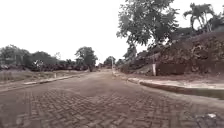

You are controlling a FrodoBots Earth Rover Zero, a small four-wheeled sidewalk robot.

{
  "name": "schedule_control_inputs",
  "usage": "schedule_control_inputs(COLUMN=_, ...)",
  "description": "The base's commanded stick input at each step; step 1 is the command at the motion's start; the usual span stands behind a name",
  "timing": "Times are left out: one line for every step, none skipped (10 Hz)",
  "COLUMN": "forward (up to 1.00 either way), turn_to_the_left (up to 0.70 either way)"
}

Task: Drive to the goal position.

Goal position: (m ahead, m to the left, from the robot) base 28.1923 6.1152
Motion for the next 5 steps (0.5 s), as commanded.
schedule_control_inputs(forward=1.00, turn_to_the_left=0.00)
schedule_control_inputs(forward=1.00, turn_to_the_left=0.00)
schedule_control_inputs(forward=1.00, turn_to_the_left=0.00)
schedule_control_inputs(forward=1.00, turn_to_the_left=0.00)
schedule_control_inputs(forward=1.00, turn_to_the_left=0.00)
